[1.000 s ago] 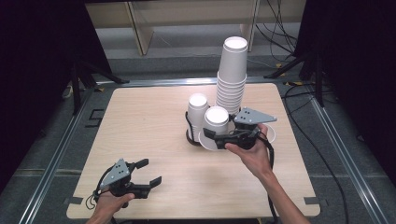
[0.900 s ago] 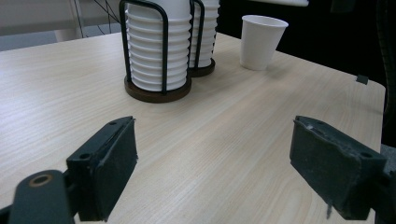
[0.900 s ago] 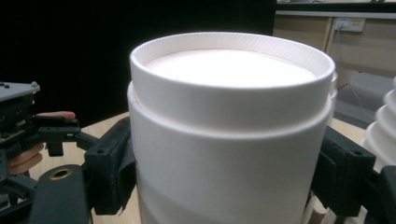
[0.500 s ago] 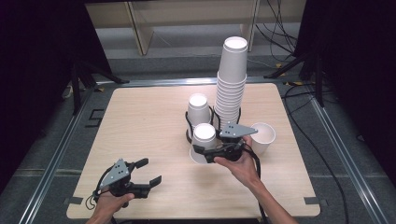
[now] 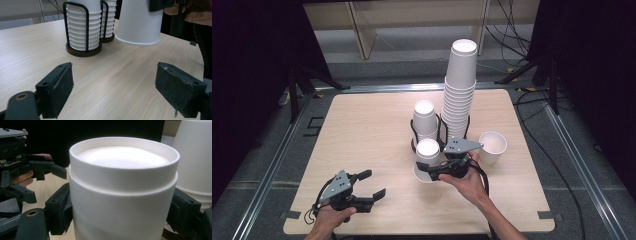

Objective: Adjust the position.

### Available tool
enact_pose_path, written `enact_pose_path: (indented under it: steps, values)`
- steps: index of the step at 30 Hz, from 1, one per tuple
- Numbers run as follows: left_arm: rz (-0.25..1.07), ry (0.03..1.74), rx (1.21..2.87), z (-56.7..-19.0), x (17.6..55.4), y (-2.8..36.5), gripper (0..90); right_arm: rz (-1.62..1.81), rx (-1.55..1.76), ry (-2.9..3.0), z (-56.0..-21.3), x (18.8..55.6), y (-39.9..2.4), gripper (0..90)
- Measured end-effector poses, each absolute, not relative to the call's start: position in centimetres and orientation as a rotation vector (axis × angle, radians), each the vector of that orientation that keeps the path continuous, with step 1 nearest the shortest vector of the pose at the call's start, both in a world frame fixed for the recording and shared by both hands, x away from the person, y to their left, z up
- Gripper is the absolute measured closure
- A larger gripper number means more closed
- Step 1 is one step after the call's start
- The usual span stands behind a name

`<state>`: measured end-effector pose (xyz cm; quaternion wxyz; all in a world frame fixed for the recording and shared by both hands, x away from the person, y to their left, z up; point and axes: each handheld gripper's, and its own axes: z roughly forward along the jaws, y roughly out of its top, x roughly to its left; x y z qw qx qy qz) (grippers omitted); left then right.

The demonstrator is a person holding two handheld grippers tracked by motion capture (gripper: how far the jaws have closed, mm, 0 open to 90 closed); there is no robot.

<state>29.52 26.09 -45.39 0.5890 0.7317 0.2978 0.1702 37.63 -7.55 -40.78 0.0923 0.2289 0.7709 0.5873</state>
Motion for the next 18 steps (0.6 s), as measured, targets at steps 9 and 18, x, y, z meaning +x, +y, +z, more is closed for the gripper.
enact_pose_path:
  steps: [9, 18]
  values:
    - [0.386, 0.704, 1.723, -45.3, 29.2, 26.1, 14.7, 1.743, 0.660, 2.300, -40.7, 37.3, -6.7, 21.2]
    - [0.339, 0.646, 1.723, -45.5, 29.1, 25.0, 14.7, 1.778, 0.612, 2.324, -40.7, 37.0, -5.1, 21.2]
